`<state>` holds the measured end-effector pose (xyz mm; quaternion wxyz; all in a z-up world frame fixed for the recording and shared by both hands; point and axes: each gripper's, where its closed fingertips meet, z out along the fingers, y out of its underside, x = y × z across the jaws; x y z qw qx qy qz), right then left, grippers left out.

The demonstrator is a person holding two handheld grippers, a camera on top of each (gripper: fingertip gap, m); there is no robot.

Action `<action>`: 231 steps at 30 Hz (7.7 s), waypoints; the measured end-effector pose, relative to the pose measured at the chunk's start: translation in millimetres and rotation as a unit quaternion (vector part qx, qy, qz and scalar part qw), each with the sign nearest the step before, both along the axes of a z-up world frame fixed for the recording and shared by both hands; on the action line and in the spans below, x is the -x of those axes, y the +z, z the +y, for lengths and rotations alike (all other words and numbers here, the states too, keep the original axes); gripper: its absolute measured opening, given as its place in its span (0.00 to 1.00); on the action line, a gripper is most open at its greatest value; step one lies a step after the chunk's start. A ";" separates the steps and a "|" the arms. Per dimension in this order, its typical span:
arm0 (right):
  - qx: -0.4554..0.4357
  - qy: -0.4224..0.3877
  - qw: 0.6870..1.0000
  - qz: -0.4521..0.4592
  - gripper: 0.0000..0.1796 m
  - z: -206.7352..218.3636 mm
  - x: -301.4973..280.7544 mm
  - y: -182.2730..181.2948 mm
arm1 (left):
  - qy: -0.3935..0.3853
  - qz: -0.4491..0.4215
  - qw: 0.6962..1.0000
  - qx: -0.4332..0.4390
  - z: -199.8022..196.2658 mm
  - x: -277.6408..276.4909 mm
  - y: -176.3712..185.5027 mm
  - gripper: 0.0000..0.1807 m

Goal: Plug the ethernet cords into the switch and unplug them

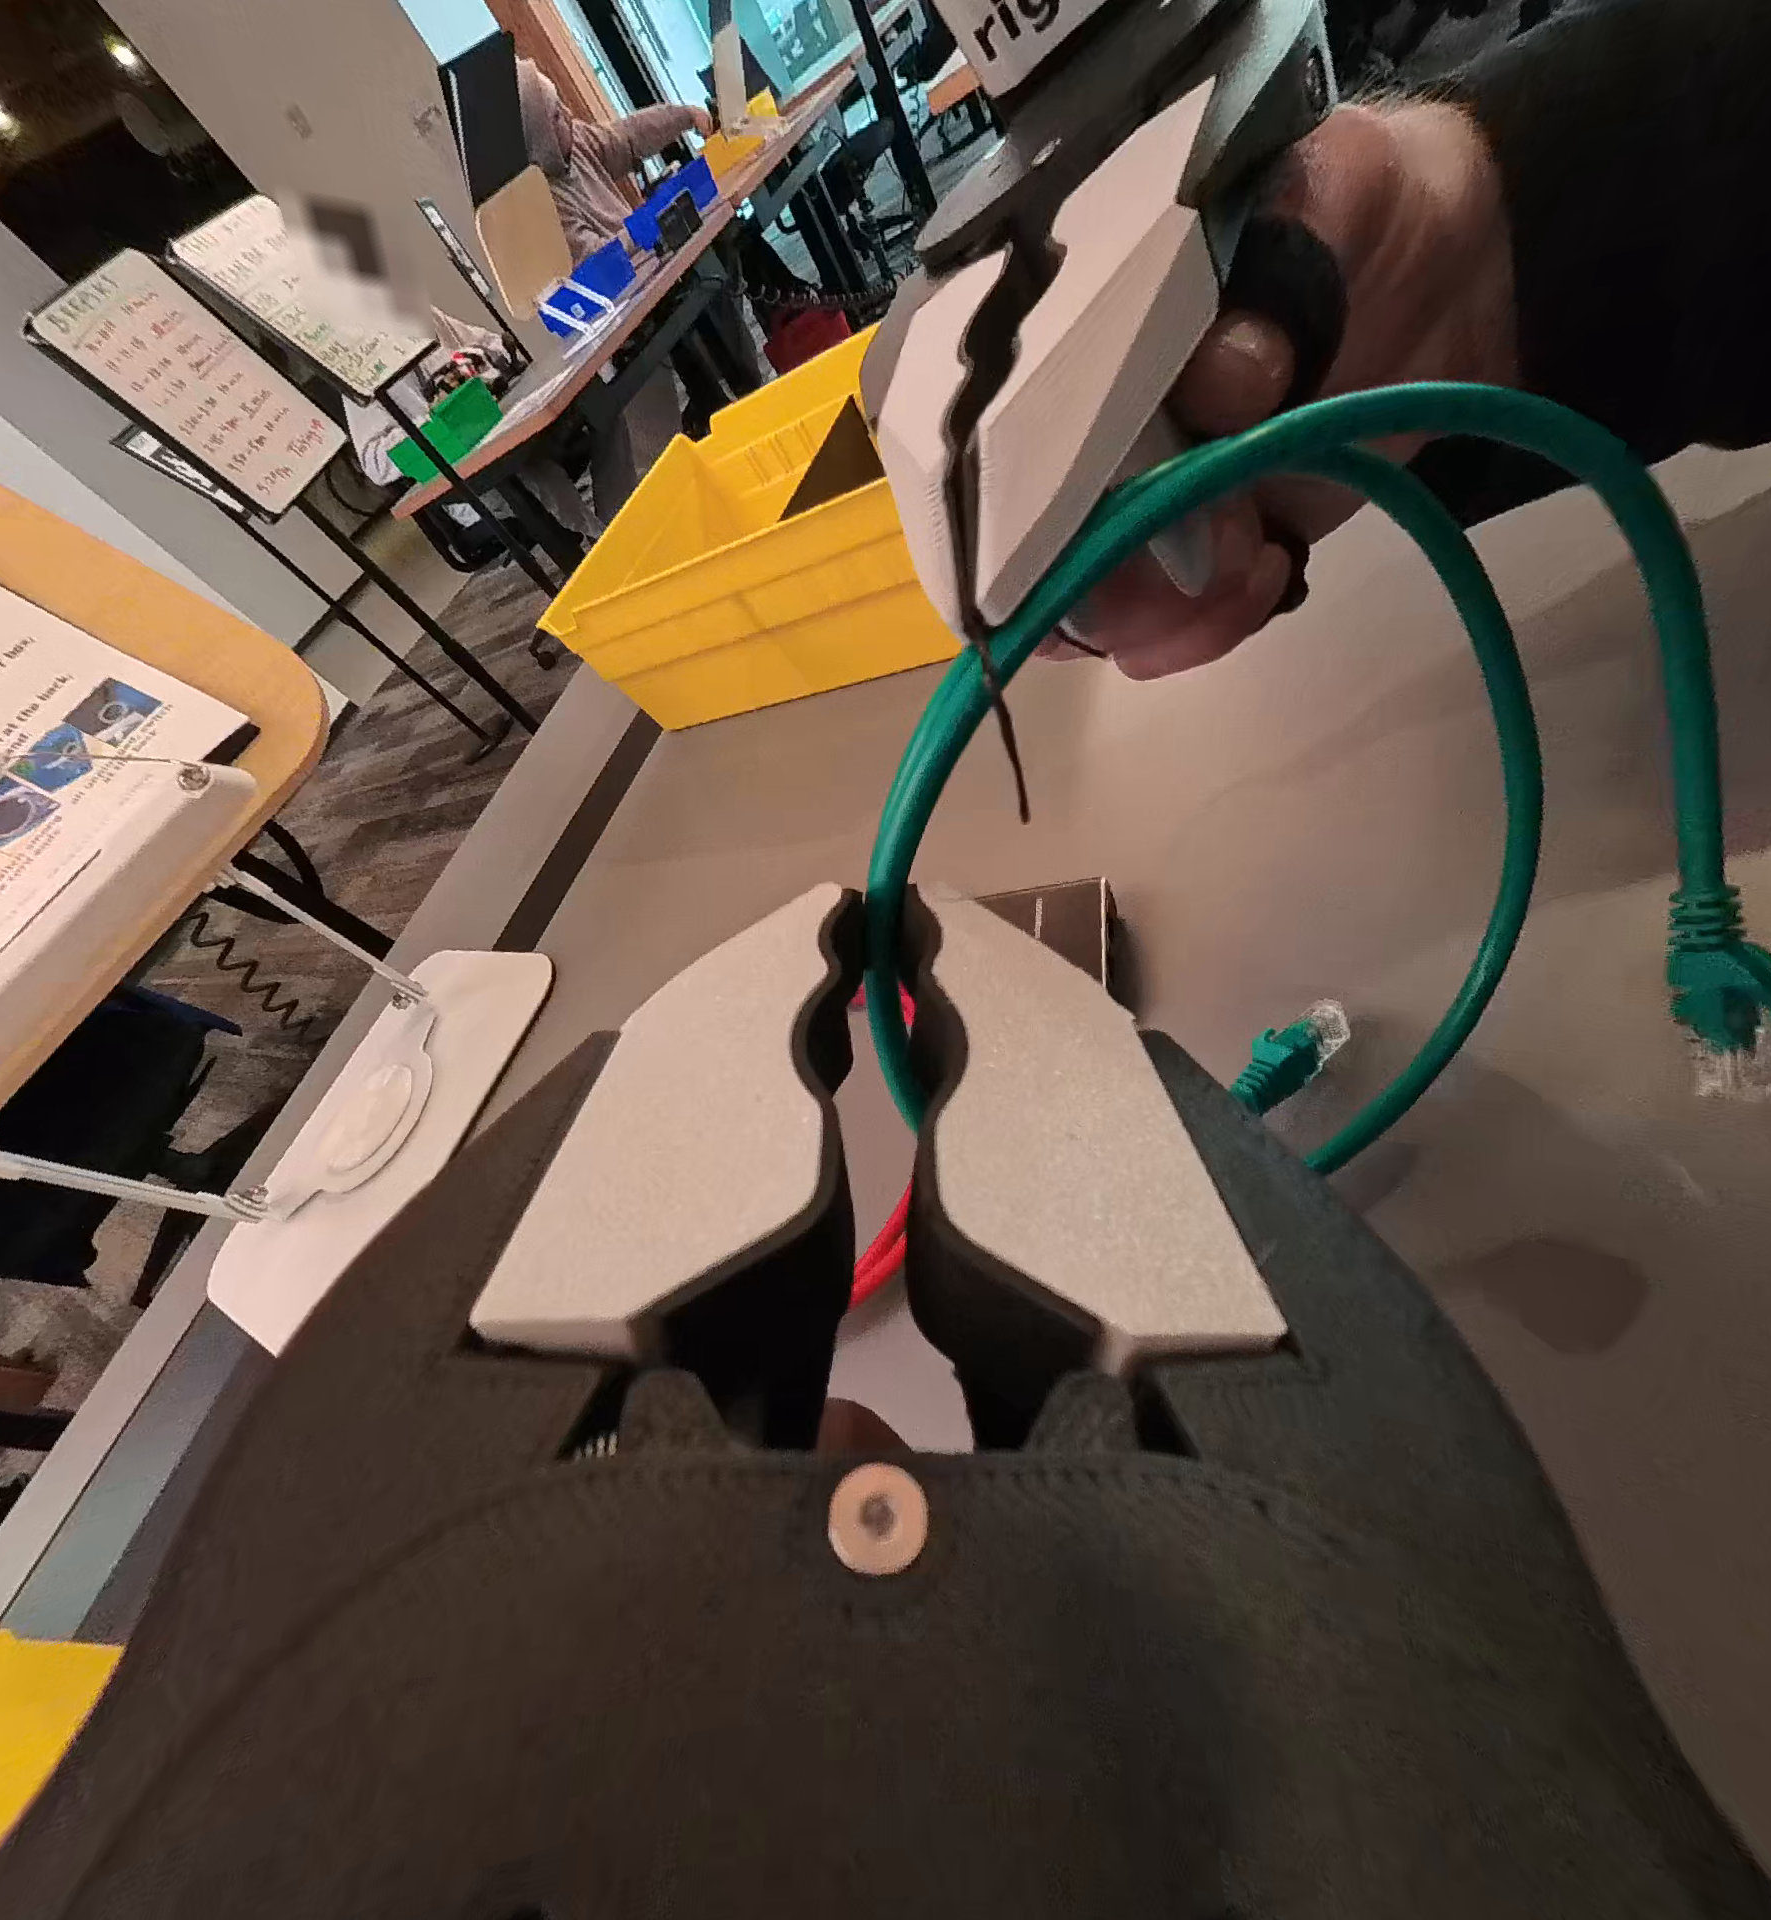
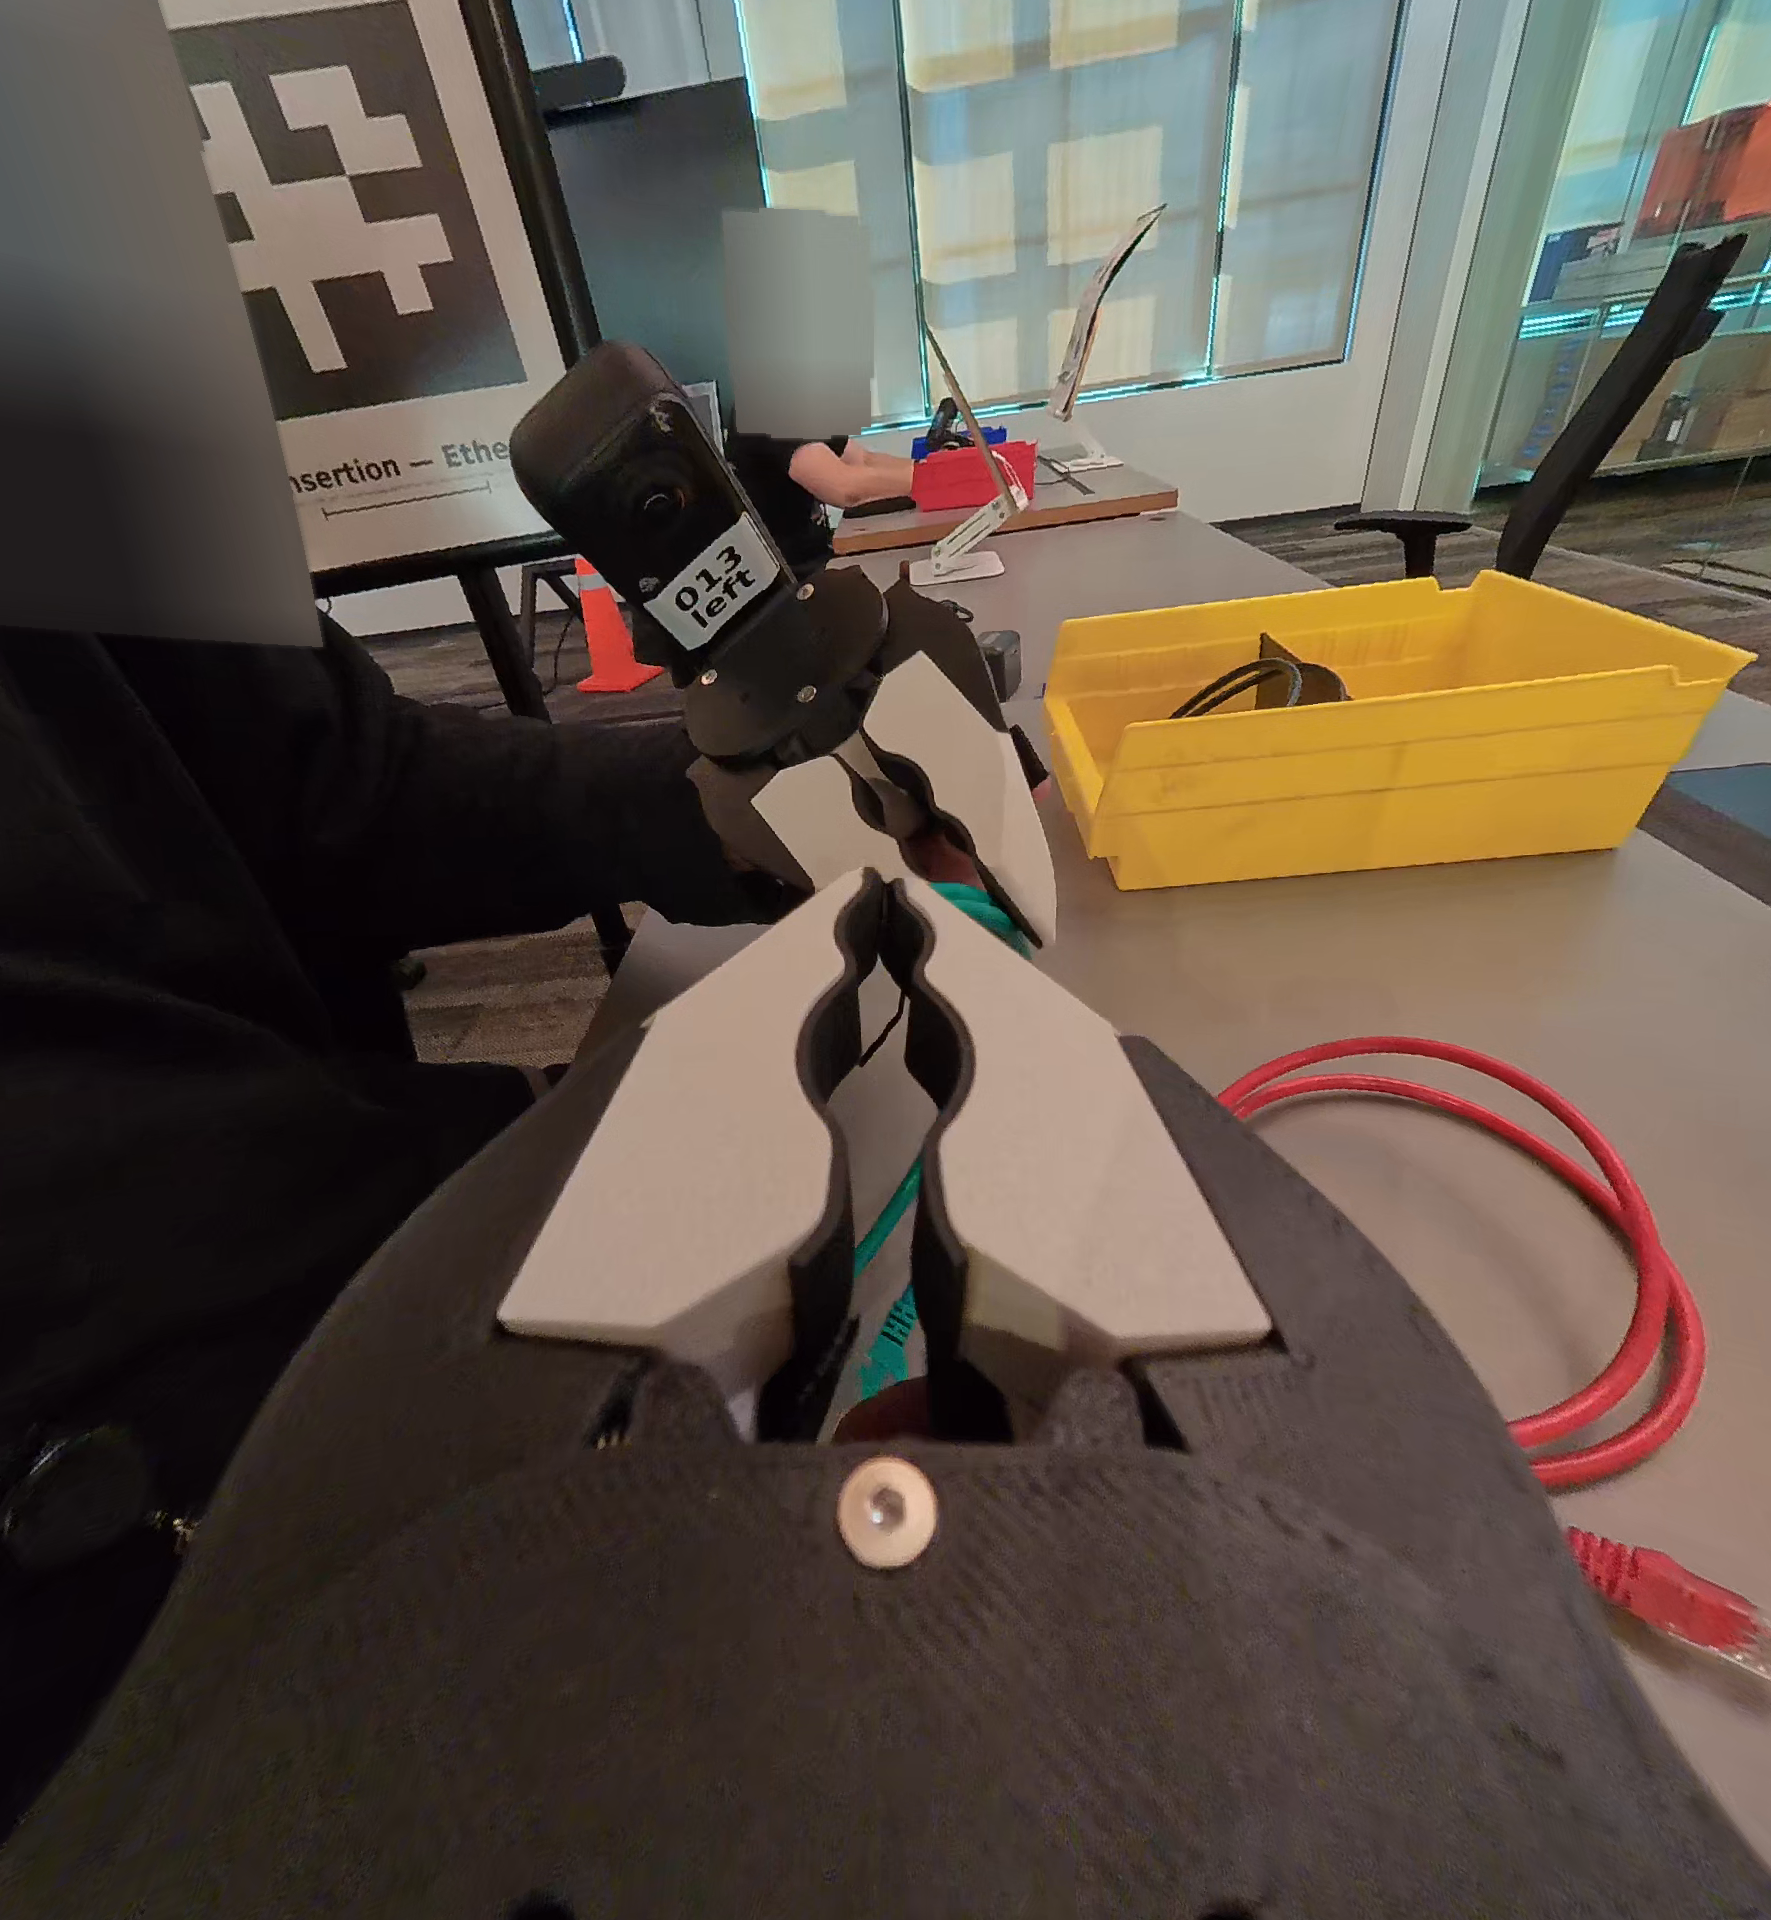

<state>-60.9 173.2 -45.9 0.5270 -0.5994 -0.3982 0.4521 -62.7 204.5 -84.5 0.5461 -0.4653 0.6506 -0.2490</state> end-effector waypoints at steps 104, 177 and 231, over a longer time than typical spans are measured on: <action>0.051 -0.038 0.995 0.081 0.08 3.2 8.3 11.7 | -0.077 -0.128 0.987 0.067 -28.0 -4.3 56.3 0.04; -0.259 -0.118 0.910 -0.301 0.00 -7.2 -8.7 9.6 | -0.003 -0.032 0.999 -0.027 -8.1 -6.0 31.5 0.04; 0.129 -0.171 0.973 0.085 0.00 35.9 13.3 -31.6 | 0.128 0.094 0.987 0.036 25.3 -0.3 -3.8 0.07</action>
